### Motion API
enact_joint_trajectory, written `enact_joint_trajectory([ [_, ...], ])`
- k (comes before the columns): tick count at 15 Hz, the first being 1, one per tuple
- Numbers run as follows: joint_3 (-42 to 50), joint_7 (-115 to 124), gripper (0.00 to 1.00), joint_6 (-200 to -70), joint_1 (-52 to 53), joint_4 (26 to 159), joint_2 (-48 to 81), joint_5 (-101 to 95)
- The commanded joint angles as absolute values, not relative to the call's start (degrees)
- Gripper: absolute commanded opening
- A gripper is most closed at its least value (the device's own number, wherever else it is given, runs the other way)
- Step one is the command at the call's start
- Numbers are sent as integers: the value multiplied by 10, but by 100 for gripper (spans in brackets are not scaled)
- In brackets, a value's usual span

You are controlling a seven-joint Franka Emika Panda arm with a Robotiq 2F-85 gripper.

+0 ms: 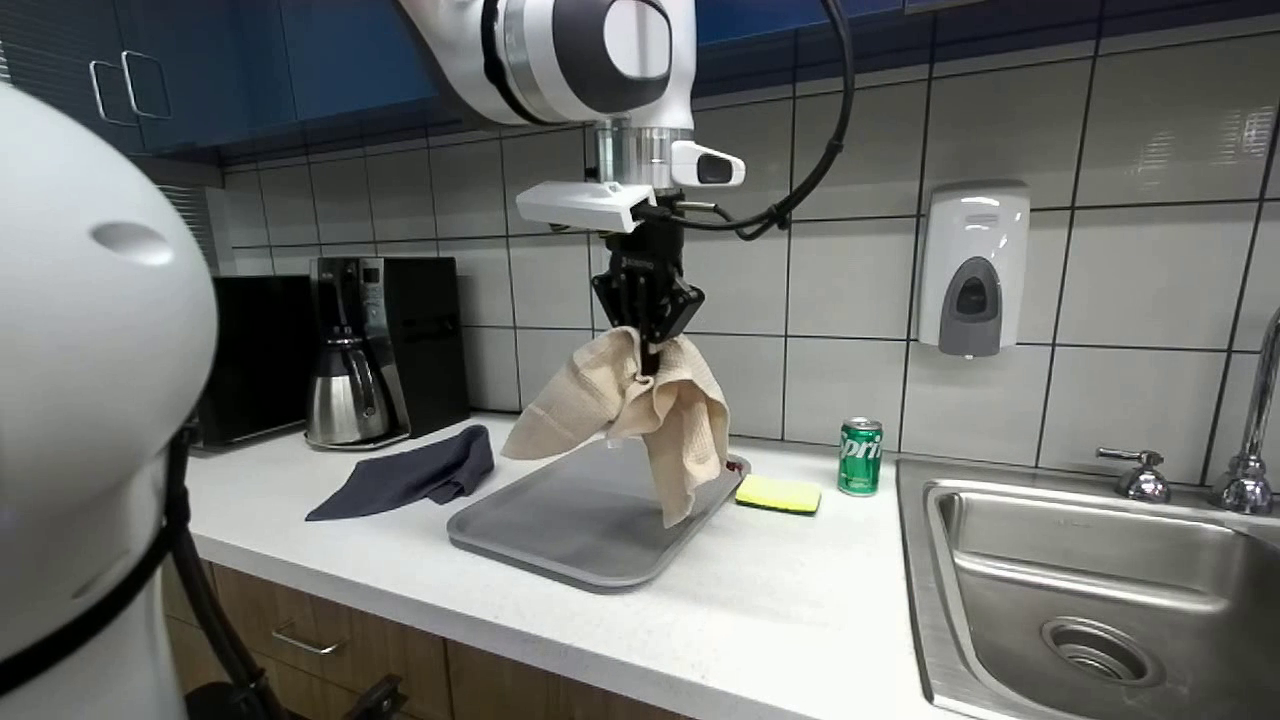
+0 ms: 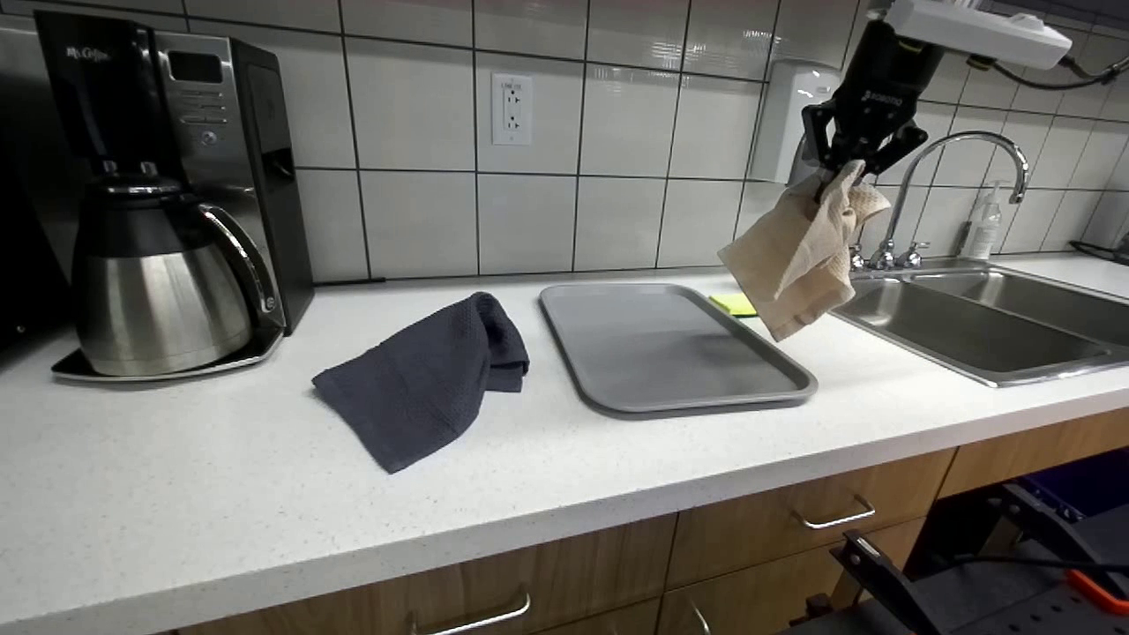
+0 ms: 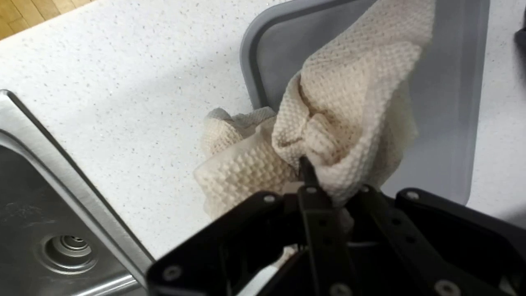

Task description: Put the towels on the grey tray

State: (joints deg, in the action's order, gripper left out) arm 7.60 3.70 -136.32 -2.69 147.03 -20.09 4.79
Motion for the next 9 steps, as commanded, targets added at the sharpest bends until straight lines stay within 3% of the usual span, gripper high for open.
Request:
enact_joint_trajectory([
  [1,68,10,3,-1352,-19,1449,-180,69],
  [9,63,12,3,-1385,-16,1431,-102,68],
])
